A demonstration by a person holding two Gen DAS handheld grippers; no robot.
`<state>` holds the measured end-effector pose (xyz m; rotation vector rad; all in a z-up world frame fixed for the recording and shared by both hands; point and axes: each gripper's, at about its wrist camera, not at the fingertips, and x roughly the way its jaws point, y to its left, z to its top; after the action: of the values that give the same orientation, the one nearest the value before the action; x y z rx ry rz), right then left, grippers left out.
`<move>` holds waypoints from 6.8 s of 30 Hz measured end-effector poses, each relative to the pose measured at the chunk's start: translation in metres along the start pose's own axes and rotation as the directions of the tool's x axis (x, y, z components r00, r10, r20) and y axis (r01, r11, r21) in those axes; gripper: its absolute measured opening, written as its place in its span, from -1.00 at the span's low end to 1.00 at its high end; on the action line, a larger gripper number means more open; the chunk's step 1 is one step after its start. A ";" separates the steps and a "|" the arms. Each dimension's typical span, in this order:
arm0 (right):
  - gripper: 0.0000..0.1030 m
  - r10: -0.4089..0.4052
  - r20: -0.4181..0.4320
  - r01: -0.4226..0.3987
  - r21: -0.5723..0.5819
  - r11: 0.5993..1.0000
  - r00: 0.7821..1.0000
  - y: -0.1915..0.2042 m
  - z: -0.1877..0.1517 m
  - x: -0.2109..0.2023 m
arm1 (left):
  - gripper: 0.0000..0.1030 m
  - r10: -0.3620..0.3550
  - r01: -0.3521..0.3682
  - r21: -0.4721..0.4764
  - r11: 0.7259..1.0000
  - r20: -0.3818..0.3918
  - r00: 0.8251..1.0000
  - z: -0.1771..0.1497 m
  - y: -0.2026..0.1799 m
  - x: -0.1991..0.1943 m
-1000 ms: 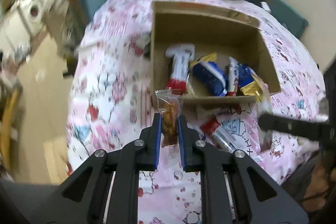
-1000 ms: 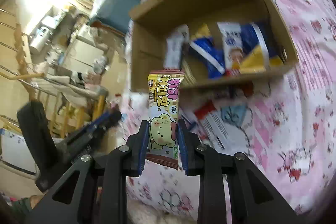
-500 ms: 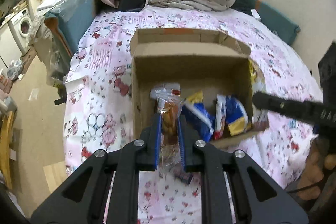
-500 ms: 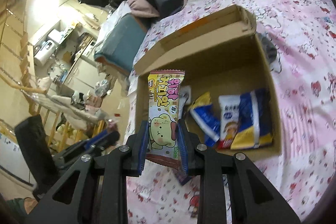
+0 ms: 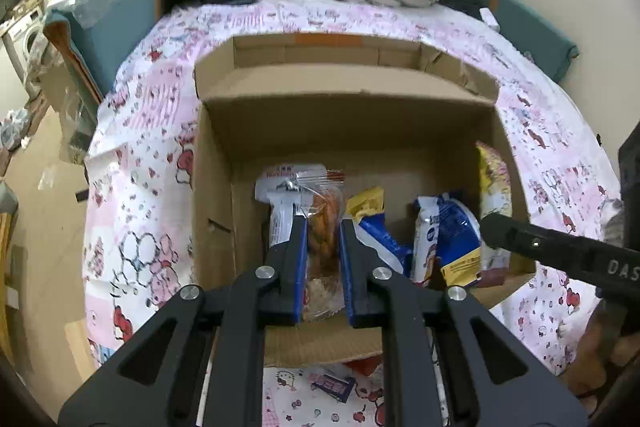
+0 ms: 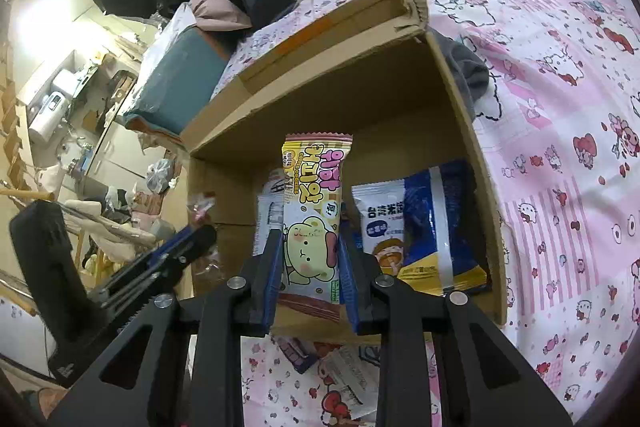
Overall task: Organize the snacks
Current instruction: 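Lower both held packets into the box and open both tools, then withdraw both tools from the box toward the remaining packets, then grasp the white-and-blue packet with the left tool while the right tool grasps a white-and-brown packet, then carry both held packets over the box and lower them inside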
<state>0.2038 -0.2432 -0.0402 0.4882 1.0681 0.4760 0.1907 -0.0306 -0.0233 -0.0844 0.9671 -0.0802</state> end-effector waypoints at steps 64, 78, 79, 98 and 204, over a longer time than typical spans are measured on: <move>0.58 -0.048 -0.014 0.049 0.078 0.996 0.999 -0.004 -0.058 -0.043 | 0.82 -0.006 0.013 -0.144 0.989 0.050 0.999 -0.054 0.038 -0.084; 0.53 -0.028 -0.217 0.103 0.340 0.935 0.976 -0.066 -0.127 -0.037 | 0.82 -0.008 -0.011 -0.224 0.975 -0.086 0.996 -0.088 0.048 -0.077; 0.52 -0.019 -0.225 0.100 0.354 0.930 0.974 -0.067 -0.130 -0.036 | 0.82 -0.012 -0.010 -0.239 0.971 -0.092 0.996 -0.089 0.050 -0.076; 0.08 -0.195 -0.400 0.284 0.174 0.943 0.896 -0.036 -0.142 0.041 | 0.82 -0.026 -0.006 -0.283 0.959 -0.106 0.994 -0.089 0.056 -0.073; -0.64 0.009 0.048 -0.010 0.013 1.000 0.999 -0.004 0.015 -0.013 | -0.72 -0.011 0.009 0.063 0.998 0.030 0.999 0.005 -0.004 -0.026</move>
<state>0.2123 -0.2561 -0.0277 0.5142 1.0237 0.4637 0.1797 -0.0315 0.0008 -0.0325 0.9333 -0.1181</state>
